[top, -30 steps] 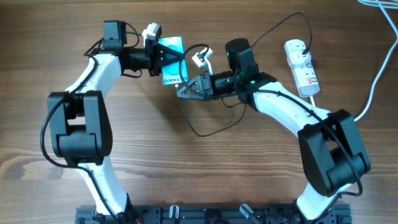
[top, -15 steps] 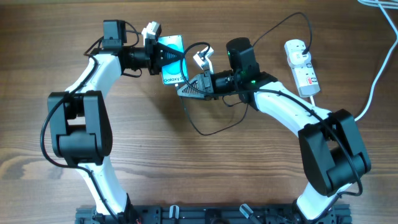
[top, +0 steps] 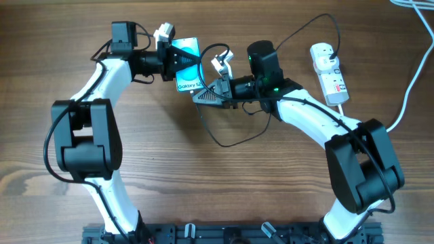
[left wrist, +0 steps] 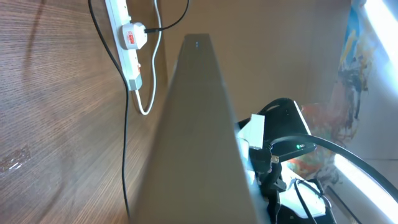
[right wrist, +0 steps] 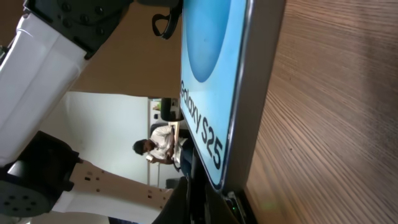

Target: Plug charger to phone and switch on socket

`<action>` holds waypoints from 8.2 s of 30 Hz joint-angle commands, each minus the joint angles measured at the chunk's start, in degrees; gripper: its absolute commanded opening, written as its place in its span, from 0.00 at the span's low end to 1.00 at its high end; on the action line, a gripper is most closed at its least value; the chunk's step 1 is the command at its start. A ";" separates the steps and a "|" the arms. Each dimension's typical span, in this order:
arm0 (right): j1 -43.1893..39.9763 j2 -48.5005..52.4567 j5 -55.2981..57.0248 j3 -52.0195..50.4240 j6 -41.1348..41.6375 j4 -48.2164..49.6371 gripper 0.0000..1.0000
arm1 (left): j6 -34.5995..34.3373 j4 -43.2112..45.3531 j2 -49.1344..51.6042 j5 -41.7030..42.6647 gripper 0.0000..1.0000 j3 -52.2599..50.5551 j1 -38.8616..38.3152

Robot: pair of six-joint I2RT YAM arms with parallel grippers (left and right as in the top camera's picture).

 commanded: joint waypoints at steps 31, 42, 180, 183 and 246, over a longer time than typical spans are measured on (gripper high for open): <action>-1.40 -0.83 11.10 1.05 -1.62 3.41 0.04 | 0.48 -3.98 -1.51 3.43 0.04 -0.13 -1.09; -1.40 -0.83 10.19 1.05 -2.95 3.10 0.04 | 0.50 -4.83 -1.51 3.43 0.04 -0.13 -1.31; 2.08 -4.17 39.30 1.05 -36.72 -46.66 0.04 | 2.49 -2.67 -1.88 3.39 0.04 -0.13 2.56; 2.08 -7.54 32.37 1.05 -36.81 -45.18 0.04 | 2.47 -2.64 -3.74 3.32 0.04 -0.13 2.56; 6.10 -21.57 26.21 1.11 -28.46 -31.91 0.04 | -6.49 -6.12 -16.39 -13.53 0.04 -0.13 -4.22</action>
